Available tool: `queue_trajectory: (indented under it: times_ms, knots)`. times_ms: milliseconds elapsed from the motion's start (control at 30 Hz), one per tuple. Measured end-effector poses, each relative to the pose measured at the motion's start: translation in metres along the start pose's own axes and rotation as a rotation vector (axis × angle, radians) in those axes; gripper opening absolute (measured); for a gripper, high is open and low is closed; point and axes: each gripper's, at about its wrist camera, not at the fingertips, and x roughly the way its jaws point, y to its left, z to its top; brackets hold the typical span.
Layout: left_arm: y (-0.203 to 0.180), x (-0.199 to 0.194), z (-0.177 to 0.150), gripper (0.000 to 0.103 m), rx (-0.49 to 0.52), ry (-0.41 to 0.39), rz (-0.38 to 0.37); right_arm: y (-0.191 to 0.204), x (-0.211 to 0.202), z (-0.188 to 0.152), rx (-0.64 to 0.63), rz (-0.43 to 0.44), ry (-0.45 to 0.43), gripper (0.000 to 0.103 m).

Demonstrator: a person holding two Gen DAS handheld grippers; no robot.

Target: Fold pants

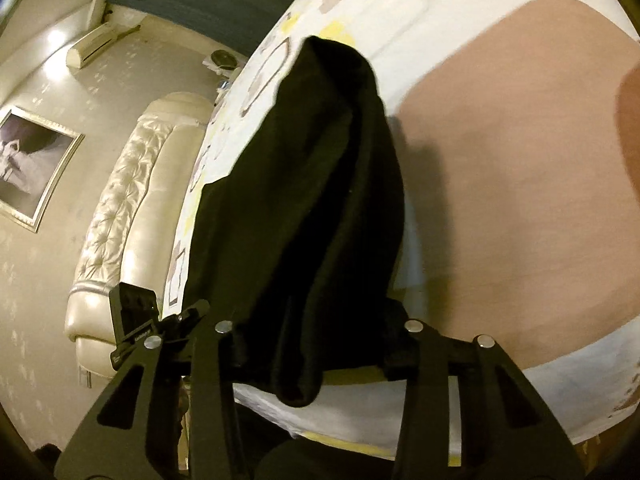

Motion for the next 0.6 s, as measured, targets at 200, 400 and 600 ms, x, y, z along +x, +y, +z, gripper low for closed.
queue_trajectory:
  times_ms: [200, 400, 600]
  knots:
    - [0.020, -0.039, -0.005, 0.032, -0.003, -0.044, 0.074, 0.031, 0.029, -0.003, -0.041, 0.050, 0.056, 0.039]
    - [0.050, -0.075, -0.017, 0.032, -0.037, -0.075, 0.100, 0.061, 0.064, -0.014, -0.073, 0.099, 0.119, 0.039]
    - [0.072, -0.079, -0.028, 0.033, -0.059, -0.077, 0.082, 0.056, 0.081, -0.022, -0.049, 0.096, 0.161, 0.039]
